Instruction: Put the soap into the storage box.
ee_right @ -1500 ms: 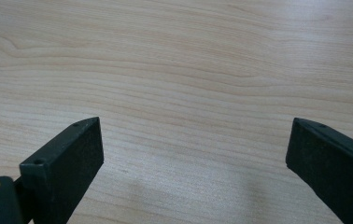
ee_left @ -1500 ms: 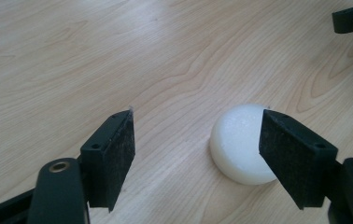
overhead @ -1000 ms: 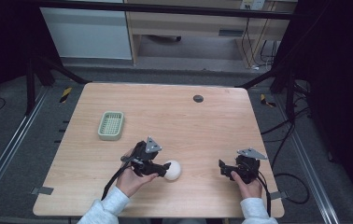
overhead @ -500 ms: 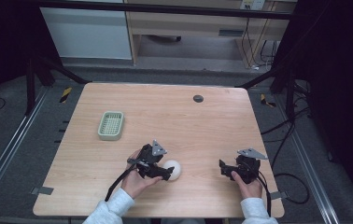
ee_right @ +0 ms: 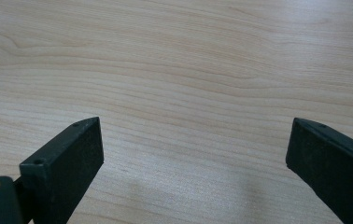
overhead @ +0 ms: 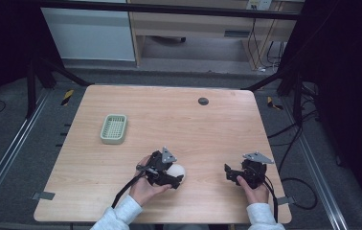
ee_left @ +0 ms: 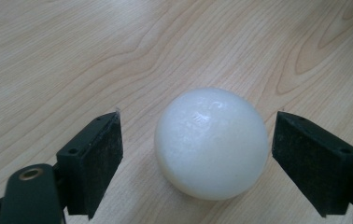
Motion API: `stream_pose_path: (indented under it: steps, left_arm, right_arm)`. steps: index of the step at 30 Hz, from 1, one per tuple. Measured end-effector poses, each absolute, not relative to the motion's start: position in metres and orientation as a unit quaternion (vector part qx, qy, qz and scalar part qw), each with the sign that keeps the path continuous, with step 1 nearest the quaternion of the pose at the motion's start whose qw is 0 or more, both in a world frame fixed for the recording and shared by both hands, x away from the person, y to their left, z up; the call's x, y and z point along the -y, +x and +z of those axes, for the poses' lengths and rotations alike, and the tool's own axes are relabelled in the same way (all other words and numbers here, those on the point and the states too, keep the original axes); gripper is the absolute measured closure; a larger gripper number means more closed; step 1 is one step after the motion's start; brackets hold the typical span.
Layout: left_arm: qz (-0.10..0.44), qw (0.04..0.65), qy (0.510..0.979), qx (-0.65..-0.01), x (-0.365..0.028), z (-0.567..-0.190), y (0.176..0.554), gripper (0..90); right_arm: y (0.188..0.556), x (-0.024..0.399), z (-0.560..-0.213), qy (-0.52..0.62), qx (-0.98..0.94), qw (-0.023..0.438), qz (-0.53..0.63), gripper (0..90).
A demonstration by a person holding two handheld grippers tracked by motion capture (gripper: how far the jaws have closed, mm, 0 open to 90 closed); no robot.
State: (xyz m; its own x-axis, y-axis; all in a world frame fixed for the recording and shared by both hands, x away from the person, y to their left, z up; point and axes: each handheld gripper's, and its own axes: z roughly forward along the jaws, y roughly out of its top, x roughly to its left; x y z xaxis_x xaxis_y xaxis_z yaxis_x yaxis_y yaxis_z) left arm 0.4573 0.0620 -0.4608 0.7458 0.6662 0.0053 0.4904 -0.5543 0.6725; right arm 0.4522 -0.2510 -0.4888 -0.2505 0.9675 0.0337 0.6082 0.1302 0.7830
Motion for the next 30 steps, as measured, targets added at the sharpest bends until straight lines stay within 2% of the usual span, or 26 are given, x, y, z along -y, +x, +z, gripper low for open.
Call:
stream_pose_path:
  steps: [18, 30]
  left_arm:
    - [0.115, 0.309, 0.883, -0.332, -0.051, -0.477, 0.464, 15.3]
    - [0.106, 0.301, 0.887, -0.335, -0.046, -0.483, 0.467, 19.8]
  right_arm:
    - [0.453, 0.251, -0.49, 0.556, -0.71, 0.252, 0.351, 4.5]
    - [0.453, 0.251, -0.49, 0.557, -0.711, 0.249, 0.351, 4.5]
